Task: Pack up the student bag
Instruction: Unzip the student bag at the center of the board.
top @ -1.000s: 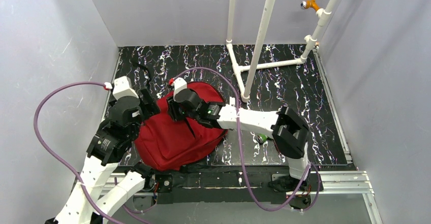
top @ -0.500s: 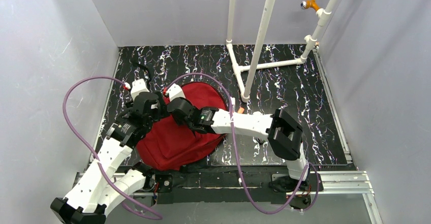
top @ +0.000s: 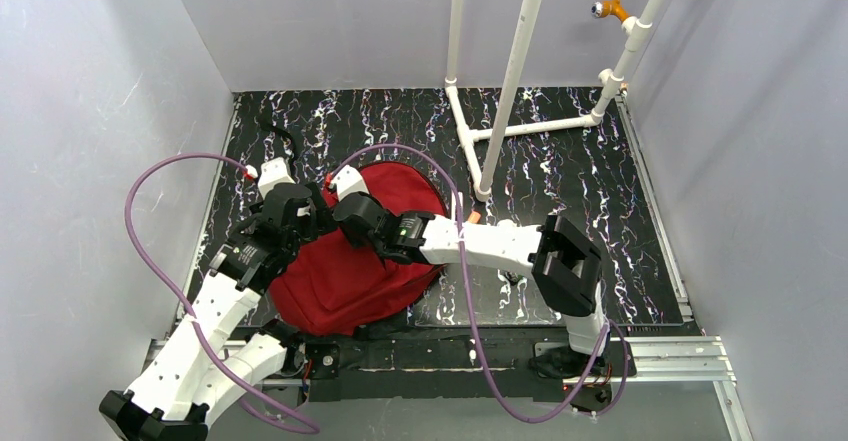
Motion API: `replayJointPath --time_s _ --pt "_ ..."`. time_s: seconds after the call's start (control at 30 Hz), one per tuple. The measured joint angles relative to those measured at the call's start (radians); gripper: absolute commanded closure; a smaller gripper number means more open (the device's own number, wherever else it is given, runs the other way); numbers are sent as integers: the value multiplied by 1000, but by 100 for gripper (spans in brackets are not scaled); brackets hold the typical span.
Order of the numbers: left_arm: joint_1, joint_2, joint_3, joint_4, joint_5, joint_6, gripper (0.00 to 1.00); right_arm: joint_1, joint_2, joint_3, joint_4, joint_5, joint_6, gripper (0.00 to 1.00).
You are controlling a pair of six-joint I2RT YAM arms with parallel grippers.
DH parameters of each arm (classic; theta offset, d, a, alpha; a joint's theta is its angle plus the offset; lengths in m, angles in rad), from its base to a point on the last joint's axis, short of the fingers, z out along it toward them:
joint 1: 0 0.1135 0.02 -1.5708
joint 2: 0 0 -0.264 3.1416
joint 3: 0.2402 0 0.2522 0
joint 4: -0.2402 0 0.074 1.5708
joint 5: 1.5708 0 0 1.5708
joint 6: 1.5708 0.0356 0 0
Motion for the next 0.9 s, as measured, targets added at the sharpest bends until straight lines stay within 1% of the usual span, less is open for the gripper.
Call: replayJointPath --time_s 0.43,0.53,0.73,0.8,0.83,0.9 --pt "0 -11 -2 0 2 -3 25 -14 -55 -70 16 -2 27 47" --pt "0 -12 -2 0 4 -3 25 -29 -55 -88 21 -19 26 49" --pt "0 -27 -2 -7 11 -3 24 -68 -26 -71 55 -43 5 54" --pt "0 -29 -2 -14 16 -3 25 -74 -14 -66 59 -47 -2 60" --pt "0 -26 -2 -18 21 -3 25 -76 -12 -66 61 -53 -6 67" --pt "0 -7 -2 -24 31 -2 25 -84 -11 -66 76 -84 -18 89"
